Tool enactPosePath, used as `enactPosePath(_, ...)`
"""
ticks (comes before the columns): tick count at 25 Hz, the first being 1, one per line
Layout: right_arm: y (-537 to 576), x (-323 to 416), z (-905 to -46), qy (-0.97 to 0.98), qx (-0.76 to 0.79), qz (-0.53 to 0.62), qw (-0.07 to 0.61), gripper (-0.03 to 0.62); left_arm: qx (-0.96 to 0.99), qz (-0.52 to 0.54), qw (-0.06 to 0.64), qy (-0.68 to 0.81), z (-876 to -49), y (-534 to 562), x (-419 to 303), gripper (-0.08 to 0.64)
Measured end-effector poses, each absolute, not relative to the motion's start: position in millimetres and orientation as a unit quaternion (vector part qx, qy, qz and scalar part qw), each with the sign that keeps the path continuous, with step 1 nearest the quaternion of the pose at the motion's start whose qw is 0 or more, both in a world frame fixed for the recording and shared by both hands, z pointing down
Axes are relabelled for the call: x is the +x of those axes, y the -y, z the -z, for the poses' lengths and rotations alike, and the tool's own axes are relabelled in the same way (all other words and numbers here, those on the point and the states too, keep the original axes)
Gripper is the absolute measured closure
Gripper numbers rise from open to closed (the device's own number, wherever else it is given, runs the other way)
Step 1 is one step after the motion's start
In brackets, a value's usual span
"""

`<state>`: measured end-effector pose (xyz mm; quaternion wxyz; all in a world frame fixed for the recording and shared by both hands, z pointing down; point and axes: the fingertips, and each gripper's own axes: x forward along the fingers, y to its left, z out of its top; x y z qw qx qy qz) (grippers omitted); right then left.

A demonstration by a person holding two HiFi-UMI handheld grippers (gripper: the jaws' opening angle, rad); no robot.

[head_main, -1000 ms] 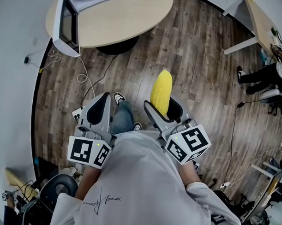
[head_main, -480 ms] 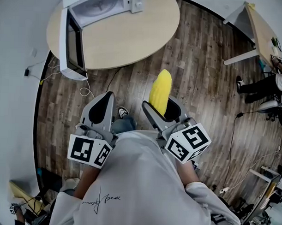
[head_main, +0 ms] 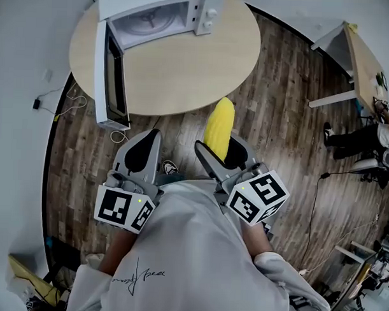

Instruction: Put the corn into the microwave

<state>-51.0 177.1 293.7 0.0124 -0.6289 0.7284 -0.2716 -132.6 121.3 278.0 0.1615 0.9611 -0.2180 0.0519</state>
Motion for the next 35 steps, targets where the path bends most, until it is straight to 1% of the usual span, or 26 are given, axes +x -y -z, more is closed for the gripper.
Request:
enactPosePath(8, -147.6, -48.1, -301.5, -0.727, -0.626, 0.281, 0.002, 0.333, 0.959, -0.046, 0.167, 0.225, -283.3, -96.2, -133.4, 0.569)
enactPosePath(16, -117.7, -24.7, -304.3, -0.727, -0.627, 0.28, 0.003, 0.333, 0.954, -0.052, 0.182, 0.23, -289.9, -70.1, -113.2, 0.569)
enactPosePath(26, -66.5, 20.8, -308.3, -0.743, -0.604, 0.288, -0.001, 0.333, 0.954, -0.09, 0.172, 0.23, -301.7, -29.3, -58.2, 0.569)
enactPosePath(35, -20.9, 59.8, -313.3, -0.76, -0.58, 0.292, -0.001, 0.333, 0.946, -0.086, 0.164, 0.265, -300.8, 12.6, -25.6, 0.569)
